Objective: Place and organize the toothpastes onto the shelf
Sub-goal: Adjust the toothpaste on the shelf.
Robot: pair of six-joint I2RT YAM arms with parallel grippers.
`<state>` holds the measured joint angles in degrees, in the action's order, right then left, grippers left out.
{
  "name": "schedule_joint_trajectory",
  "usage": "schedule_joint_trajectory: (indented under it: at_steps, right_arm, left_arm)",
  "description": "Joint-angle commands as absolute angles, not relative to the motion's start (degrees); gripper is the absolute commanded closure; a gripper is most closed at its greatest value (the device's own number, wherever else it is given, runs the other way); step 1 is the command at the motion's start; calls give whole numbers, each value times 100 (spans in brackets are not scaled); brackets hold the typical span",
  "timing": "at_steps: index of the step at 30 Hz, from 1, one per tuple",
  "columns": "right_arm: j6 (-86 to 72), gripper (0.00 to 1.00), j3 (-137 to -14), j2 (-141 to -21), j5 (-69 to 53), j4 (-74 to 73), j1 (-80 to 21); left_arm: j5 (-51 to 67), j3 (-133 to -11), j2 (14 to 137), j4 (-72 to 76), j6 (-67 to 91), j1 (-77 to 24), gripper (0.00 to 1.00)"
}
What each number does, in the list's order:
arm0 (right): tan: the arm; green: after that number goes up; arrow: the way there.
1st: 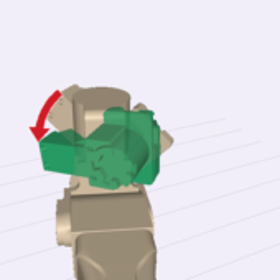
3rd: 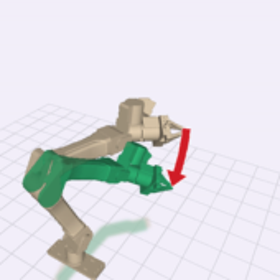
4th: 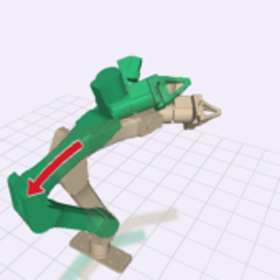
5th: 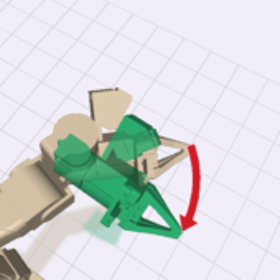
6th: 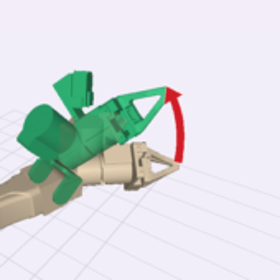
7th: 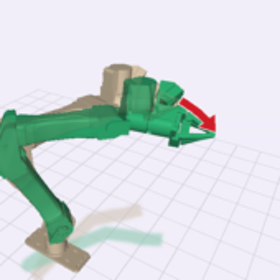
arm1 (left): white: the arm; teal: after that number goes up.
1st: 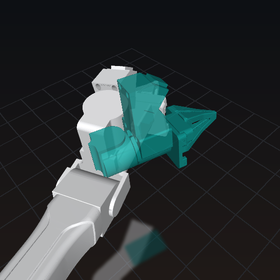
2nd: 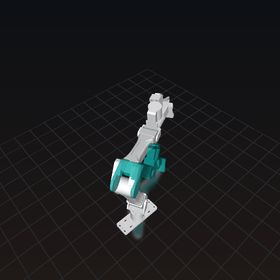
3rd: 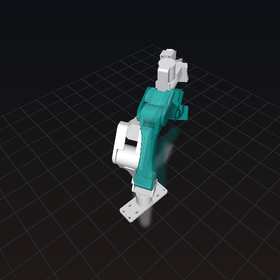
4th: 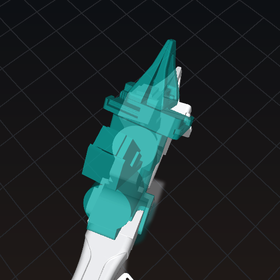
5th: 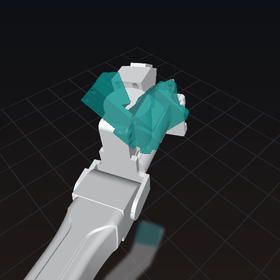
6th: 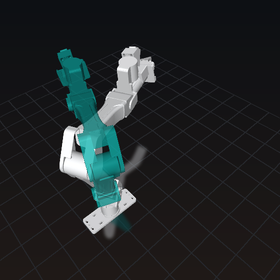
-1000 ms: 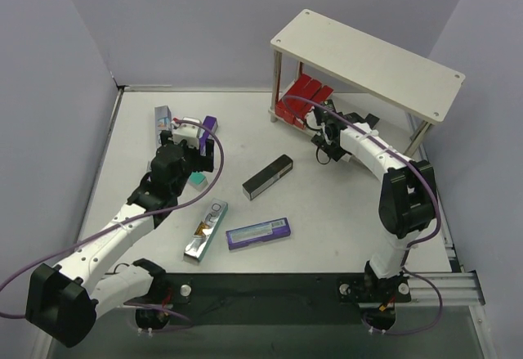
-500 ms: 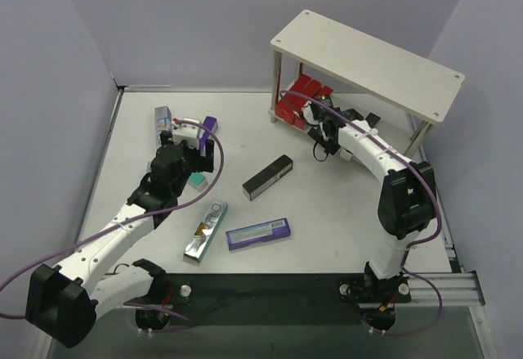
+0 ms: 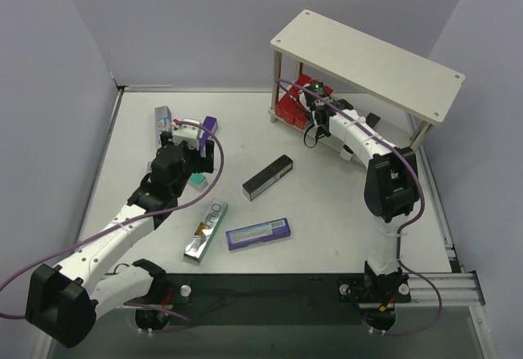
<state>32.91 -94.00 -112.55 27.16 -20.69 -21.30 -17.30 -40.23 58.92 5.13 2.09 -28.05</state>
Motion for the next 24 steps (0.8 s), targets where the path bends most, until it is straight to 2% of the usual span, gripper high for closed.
schedule_joint_trajectory:
  at_steps: [1,12,24]
  right_arm:
    - [3428,58,-9633,-11426,3103,-1916,-1987]
    - [3647,59,-9238,-11795,3366,-1740,-1855]
    - [3647,62,-8657,-11619,3472,-1723,-1749]
  left_arm:
    - [-1644,-4025,5731,809,193,-2812,8]
    - [-1679,-3964,5730,870,141,-2900,9]
    - [-1687,-3955,5669,888,79,-2953,9]
